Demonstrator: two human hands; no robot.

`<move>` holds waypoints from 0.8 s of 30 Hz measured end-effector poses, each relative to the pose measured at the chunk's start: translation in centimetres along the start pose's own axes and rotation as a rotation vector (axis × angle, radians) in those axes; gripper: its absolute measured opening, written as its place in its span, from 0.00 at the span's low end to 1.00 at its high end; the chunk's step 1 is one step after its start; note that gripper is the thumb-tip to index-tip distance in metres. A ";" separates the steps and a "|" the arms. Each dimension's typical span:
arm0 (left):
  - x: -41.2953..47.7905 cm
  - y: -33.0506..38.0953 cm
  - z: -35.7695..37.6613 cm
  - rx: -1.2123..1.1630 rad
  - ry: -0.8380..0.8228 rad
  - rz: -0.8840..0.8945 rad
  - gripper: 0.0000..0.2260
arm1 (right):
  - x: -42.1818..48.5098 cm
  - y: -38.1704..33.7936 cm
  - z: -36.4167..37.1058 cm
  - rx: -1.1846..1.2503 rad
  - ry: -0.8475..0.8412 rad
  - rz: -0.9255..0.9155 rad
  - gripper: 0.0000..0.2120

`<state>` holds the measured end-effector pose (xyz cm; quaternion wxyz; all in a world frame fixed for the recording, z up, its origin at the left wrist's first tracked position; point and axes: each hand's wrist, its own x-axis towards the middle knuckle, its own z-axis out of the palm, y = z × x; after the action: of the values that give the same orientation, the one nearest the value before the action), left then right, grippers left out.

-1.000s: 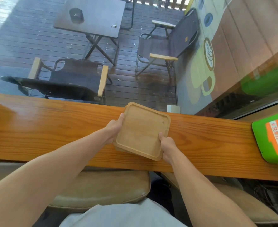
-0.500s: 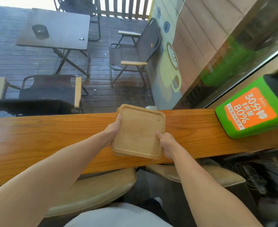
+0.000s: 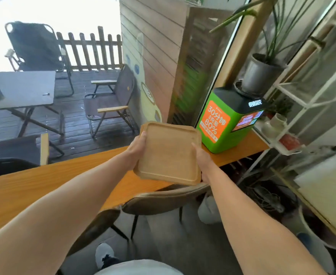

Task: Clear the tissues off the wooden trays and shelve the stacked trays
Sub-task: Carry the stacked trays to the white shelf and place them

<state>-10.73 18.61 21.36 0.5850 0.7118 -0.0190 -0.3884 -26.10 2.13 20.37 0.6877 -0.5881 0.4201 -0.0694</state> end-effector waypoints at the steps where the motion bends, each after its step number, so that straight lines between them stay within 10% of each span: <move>1: -0.9 0.3 2.1 0.017 -0.025 0.040 0.26 | -0.9 0.1 -2.1 0.009 0.046 0.004 0.28; 24: -5.3 -0.5 43.6 0.489 -0.507 0.039 0.27 | -12.3 4.9 -38.7 -0.007 0.740 0.223 0.39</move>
<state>-39.70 -14.38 23.12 0.3811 0.7113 -0.2696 -0.5254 -61.37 -18.20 23.96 0.4909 -0.4764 0.7014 -0.2001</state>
